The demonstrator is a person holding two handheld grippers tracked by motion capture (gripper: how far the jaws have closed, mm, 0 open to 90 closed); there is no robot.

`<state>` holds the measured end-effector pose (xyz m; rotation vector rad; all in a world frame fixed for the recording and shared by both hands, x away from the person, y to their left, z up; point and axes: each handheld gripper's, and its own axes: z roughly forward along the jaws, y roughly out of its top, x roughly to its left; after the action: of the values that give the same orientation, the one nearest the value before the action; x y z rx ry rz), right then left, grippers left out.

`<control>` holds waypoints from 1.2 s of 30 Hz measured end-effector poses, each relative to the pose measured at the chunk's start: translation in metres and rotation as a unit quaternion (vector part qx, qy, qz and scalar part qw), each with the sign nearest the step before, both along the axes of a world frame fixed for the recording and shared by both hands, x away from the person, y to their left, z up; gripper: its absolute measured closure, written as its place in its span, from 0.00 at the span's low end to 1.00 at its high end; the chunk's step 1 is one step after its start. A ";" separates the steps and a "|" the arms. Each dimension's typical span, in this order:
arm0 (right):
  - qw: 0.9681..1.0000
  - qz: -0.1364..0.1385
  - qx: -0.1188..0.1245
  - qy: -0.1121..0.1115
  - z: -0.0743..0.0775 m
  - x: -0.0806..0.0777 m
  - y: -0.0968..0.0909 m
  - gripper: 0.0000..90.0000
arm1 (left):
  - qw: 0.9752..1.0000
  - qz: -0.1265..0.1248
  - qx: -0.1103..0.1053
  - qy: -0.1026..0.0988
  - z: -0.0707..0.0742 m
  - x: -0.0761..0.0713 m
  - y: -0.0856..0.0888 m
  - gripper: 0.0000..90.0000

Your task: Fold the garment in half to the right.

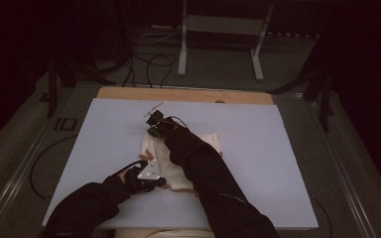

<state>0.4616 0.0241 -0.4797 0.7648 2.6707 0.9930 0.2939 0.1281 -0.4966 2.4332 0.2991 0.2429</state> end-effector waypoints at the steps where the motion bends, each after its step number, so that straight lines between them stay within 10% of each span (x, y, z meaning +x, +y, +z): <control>1: 1.000 -0.001 0.002 0.001 0.001 0.000 -0.002 0.98 | 1.000 0.000 -0.002 0.000 0.001 0.000 -0.001 0.99; 36: 0.998 -0.026 0.043 -0.026 0.036 -0.008 -0.066 0.98 | 0.999 -0.027 0.024 -0.021 0.028 0.000 -0.020 0.98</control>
<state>0.4539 -0.0424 -0.4432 0.8100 2.5658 1.1054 0.2943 0.1078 -0.4683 2.4754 0.2096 0.2804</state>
